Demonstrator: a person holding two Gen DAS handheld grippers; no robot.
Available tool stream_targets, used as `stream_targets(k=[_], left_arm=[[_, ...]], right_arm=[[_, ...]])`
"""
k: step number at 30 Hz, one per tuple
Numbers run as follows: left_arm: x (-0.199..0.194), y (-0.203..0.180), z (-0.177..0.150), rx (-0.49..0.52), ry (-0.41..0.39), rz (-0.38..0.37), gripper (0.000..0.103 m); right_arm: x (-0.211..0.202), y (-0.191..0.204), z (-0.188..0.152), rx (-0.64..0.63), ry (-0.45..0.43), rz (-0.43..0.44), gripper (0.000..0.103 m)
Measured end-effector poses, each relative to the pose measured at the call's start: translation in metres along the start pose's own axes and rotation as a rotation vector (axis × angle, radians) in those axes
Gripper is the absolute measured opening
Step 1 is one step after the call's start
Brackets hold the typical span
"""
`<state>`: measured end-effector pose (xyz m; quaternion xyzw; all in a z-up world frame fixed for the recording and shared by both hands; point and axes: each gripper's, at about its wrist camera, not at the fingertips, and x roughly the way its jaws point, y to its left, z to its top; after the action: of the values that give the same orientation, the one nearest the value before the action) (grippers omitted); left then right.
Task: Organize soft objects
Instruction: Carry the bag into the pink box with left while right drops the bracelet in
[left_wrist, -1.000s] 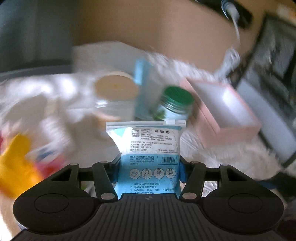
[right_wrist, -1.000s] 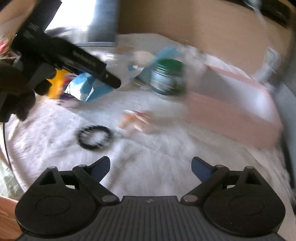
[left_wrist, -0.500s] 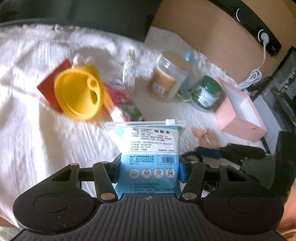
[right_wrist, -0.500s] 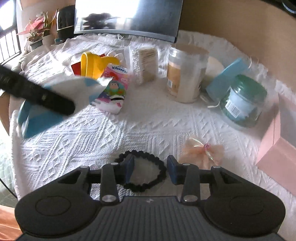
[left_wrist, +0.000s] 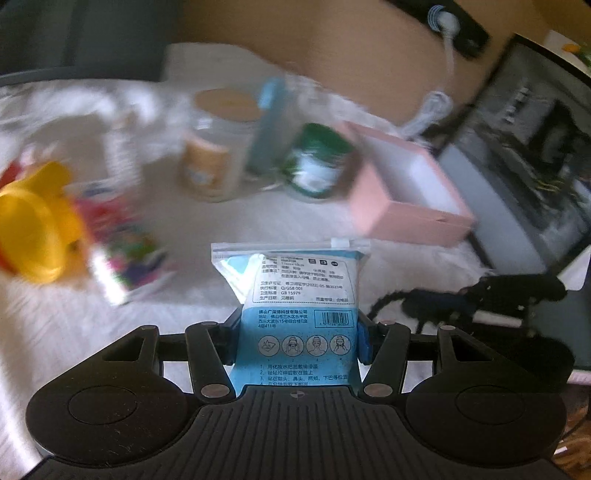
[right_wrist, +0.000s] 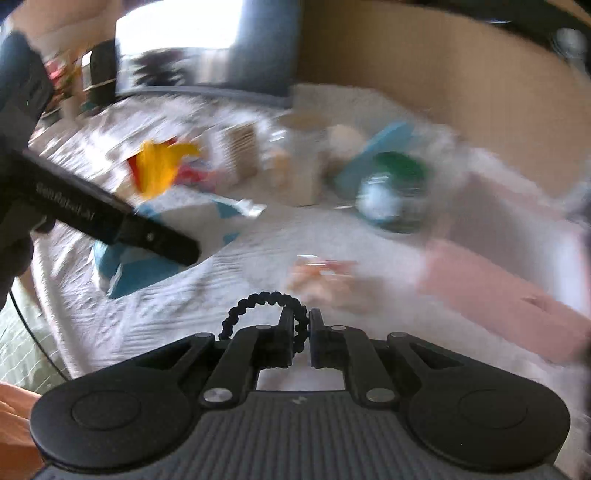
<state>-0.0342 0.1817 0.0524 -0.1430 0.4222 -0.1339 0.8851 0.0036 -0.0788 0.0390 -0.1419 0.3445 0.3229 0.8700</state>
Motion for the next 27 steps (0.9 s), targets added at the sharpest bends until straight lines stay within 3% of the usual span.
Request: stream_targets(k=[4,11,13,15,17,20,22,25,27], left_arm=[[0.010,-0.026,0.029,0.034,-0.019,-0.107,0.060],[0.034,-0.105,0.136,0.199,-0.166,-0.263,0.060],[0.052,-0.122,0.168,0.182,-0.204,-0.329,0.061],[0.080,-0.132,0.194,0.119,-0.192,-0.395,0.061],[0.119,-0.141,0.206,0.086,-0.146,-0.378,0.061],[0.190,-0.156,0.192,0.171,0.000,-0.174,0.061],[0.223,-0.158,0.174,0.232,0.051,-0.115,0.061],[0.234,-0.152,0.160,0.207,0.020,-0.074,0.060],[0.227,-0.146,0.163,0.166,-0.006,-0.095,0.060]], right_arm=[[-0.036,-0.040,0.012,0.035,-0.085,-0.142,0.008],[-0.042,-0.113,0.068,0.056,-0.234,-0.421,0.009],[-0.031,-0.130,0.075,0.082,-0.214,-0.467,0.021],[-0.025,-0.138,0.070,0.125,-0.171,-0.480,0.035],[-0.030,-0.135,0.050,0.156,-0.161,-0.476,0.038],[-0.035,-0.123,0.013,0.172,-0.120,-0.452,0.047],[-0.038,-0.113,-0.008,0.161,-0.075,-0.444,0.047],[-0.041,-0.102,-0.029,0.141,-0.030,-0.432,0.047],[-0.042,-0.100,-0.038,0.148,-0.011,-0.421,0.047]])
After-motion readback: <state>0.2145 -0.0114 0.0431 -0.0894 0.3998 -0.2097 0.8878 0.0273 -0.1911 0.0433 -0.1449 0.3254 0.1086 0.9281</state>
